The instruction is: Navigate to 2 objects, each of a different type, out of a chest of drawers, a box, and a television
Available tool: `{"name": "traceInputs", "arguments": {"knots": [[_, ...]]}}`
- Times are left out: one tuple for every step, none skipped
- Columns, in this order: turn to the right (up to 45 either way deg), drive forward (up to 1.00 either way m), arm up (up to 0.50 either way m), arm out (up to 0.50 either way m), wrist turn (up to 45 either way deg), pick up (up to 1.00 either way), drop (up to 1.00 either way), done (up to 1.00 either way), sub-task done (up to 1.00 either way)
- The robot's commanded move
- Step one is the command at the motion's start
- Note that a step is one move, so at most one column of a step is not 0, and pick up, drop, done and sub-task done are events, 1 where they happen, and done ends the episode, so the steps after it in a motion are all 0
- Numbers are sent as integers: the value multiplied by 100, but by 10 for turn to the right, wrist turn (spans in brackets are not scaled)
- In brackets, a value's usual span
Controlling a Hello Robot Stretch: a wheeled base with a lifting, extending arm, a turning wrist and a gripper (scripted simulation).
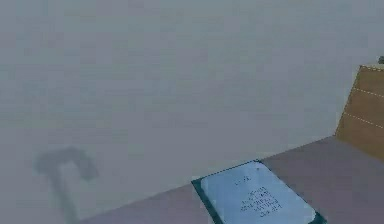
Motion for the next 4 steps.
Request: {"name": "traceInputs", "arguments": {"knots": [[210,0,0,0,0,0,0,0,0],[0,0,0,0,0,0,0,0,100],[450,0,0,0,0,0,0,0,0],[30,0,0,0,0,0,0,0,0]]}}
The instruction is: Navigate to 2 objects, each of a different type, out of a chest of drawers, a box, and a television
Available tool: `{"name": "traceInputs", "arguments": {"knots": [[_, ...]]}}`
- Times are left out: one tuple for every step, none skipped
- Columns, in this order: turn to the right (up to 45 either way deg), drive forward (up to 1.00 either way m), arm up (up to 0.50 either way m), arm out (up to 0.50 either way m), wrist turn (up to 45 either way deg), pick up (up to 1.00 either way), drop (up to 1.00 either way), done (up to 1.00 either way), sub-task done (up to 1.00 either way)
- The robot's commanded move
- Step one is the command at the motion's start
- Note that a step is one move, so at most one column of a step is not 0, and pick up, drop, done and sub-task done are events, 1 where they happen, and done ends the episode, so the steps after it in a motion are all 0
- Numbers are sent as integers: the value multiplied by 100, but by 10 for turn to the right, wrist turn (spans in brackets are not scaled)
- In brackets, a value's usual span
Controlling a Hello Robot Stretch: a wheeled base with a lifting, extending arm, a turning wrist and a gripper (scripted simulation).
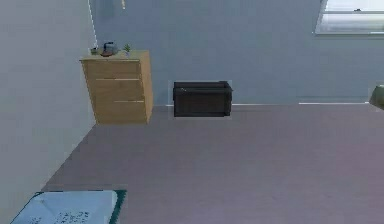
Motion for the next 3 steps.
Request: {"name": "traceInputs", "arguments": {"knots": [[0,30,0,0,0,0,0,0,0],[0,100,0,0,0,0,0,0,0],[-60,0,0,0,0,0,0,0,0]]}}
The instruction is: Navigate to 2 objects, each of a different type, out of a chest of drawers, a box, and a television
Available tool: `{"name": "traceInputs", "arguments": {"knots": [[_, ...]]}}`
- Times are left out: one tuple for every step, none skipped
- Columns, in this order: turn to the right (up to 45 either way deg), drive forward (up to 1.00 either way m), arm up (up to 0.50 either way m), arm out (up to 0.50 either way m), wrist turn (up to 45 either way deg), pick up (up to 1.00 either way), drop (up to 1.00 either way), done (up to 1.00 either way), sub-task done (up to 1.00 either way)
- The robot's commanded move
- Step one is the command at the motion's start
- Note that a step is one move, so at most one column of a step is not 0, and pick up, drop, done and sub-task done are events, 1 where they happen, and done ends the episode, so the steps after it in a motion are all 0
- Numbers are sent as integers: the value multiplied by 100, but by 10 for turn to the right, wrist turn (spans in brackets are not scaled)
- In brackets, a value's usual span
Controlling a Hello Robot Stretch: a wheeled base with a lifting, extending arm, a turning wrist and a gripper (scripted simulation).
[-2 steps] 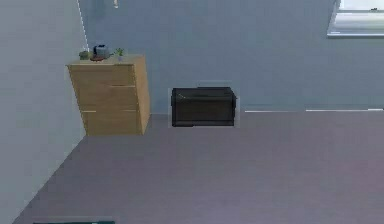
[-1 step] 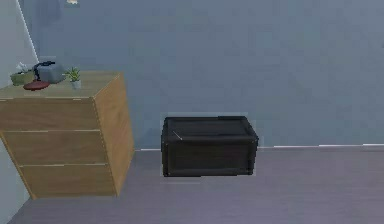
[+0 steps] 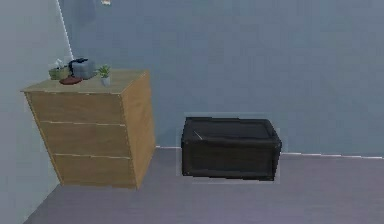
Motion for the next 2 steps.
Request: {"name": "traceInputs", "arguments": {"knots": [[0,35,0,0,0,0,0,0,0],[-240,0,0,0,0,0,0,0,0]]}}
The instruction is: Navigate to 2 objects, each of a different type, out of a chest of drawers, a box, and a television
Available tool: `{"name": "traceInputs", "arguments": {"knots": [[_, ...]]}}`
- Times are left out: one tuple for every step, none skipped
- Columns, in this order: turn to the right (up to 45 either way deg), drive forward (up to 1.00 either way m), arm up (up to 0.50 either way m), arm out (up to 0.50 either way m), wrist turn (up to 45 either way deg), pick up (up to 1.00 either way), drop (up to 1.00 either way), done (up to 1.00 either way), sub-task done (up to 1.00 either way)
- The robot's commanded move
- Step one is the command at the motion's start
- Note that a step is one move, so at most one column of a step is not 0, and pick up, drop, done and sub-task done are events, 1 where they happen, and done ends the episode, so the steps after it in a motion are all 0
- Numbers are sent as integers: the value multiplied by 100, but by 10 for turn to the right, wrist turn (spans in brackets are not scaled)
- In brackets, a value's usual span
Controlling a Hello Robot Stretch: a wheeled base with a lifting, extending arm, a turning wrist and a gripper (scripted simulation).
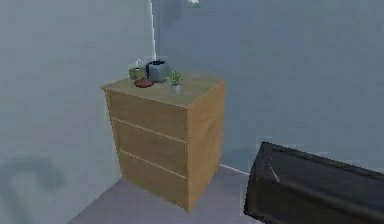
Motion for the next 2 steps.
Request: {"name": "traceInputs", "arguments": {"knots": [[0,30,0,0,0,0,0,0,0],[0,0,0,0,0,0,0,100,0]]}}
